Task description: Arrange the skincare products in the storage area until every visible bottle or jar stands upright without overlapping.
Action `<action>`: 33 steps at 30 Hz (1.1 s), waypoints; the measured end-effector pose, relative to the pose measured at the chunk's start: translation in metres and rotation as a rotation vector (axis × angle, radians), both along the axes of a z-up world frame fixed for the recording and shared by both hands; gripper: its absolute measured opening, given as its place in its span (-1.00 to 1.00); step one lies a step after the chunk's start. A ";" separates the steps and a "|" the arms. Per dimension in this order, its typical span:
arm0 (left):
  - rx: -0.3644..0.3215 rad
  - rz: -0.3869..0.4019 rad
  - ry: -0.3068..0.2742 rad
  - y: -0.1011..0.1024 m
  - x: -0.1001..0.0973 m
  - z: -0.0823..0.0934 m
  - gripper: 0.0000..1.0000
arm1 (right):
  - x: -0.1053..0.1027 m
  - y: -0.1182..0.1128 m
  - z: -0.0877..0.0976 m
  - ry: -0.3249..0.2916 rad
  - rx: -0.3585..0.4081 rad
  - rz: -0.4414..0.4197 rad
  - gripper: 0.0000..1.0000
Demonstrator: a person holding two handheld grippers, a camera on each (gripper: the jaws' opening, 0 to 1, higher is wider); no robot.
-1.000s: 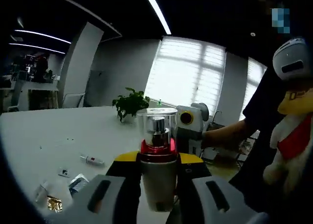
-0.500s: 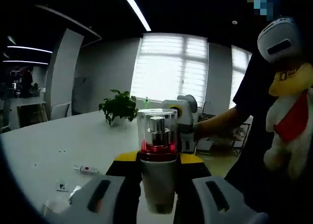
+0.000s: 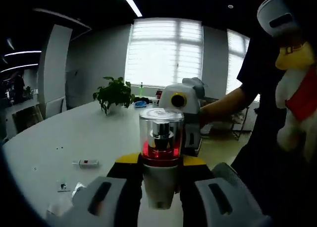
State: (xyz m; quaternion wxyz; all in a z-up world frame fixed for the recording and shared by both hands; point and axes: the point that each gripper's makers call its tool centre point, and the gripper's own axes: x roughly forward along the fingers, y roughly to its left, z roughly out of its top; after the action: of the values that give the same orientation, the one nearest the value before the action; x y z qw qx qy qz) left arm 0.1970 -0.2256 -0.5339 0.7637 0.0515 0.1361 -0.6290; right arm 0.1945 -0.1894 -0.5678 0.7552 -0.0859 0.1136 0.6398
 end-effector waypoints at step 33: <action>0.139 -0.026 0.114 -0.016 0.023 -0.120 -0.52 | 0.029 -0.021 -0.127 0.026 -0.266 -0.135 -0.44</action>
State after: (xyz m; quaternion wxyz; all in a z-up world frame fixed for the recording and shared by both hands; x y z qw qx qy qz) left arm 0.2198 -0.2414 -0.6538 0.7410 0.0703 0.2222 -0.6298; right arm 0.2238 -0.2108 -0.6946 0.7768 -0.1690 0.2126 0.5681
